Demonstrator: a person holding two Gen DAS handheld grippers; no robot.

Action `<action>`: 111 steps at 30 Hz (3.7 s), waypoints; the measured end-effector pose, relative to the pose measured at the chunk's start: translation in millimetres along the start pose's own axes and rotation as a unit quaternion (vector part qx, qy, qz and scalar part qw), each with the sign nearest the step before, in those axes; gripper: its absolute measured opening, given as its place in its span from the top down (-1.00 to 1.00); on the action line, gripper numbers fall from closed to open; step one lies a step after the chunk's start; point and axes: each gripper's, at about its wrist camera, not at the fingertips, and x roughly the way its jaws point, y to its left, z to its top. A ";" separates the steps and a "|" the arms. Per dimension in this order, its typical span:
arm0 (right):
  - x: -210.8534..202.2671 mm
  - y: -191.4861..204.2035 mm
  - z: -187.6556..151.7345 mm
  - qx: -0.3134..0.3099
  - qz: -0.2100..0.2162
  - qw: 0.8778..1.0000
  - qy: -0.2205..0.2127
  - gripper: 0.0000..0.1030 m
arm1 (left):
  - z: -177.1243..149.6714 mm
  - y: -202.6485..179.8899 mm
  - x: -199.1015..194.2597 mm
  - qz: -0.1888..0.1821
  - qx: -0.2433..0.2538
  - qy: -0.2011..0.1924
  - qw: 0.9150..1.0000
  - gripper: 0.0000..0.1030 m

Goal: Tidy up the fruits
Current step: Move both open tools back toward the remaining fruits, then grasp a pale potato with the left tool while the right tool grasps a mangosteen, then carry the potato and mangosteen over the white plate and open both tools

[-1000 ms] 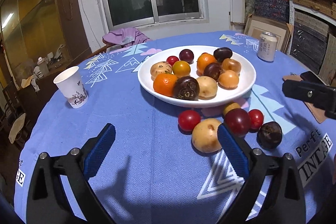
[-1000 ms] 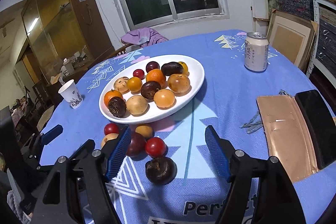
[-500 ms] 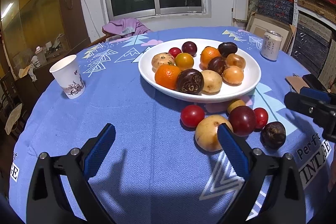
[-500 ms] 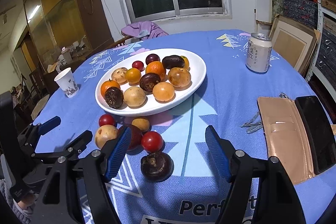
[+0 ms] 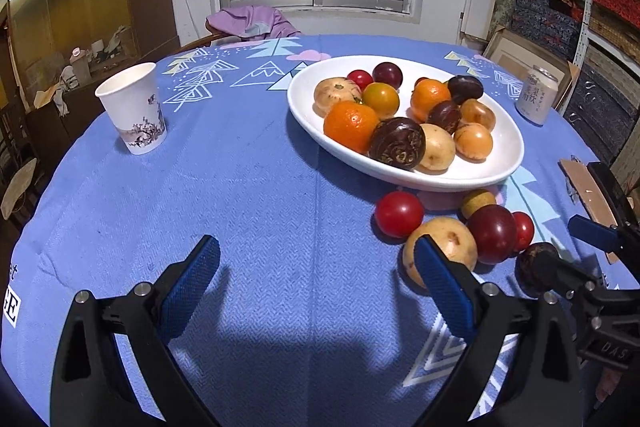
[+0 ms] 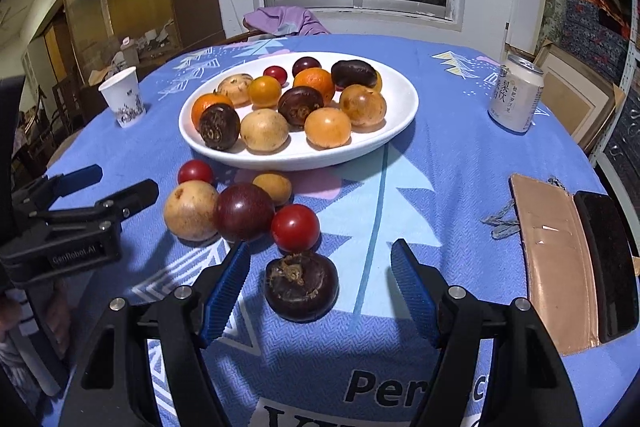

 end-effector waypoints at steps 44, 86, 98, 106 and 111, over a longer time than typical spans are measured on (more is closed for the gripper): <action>2.1 11.0 -10.1 -0.030 0.007 0.999 0.021 -0.44 | -5.6 -33.9 3.2 -0.021 0.124 0.006 0.992 -0.92; 10.3 11.8 -11.8 -0.037 0.002 0.998 0.040 0.19 | 1.1 -40.5 29.0 -0.084 0.088 0.056 0.991 0.10; 4.8 8.8 -9.3 -0.030 0.006 0.999 0.027 0.19 | 0.4 -41.9 15.8 -0.072 0.096 0.025 0.992 0.11; -9.4 -0.6 -3.3 -0.010 0.003 1.000 -0.006 0.19 | 1.2 -38.0 0.3 -0.052 0.092 -0.009 0.994 0.11; -17.2 -6.6 0.9 0.005 0.000 1.000 -0.028 0.19 | 5.3 -29.4 -19.1 -0.035 0.076 -0.049 0.995 0.11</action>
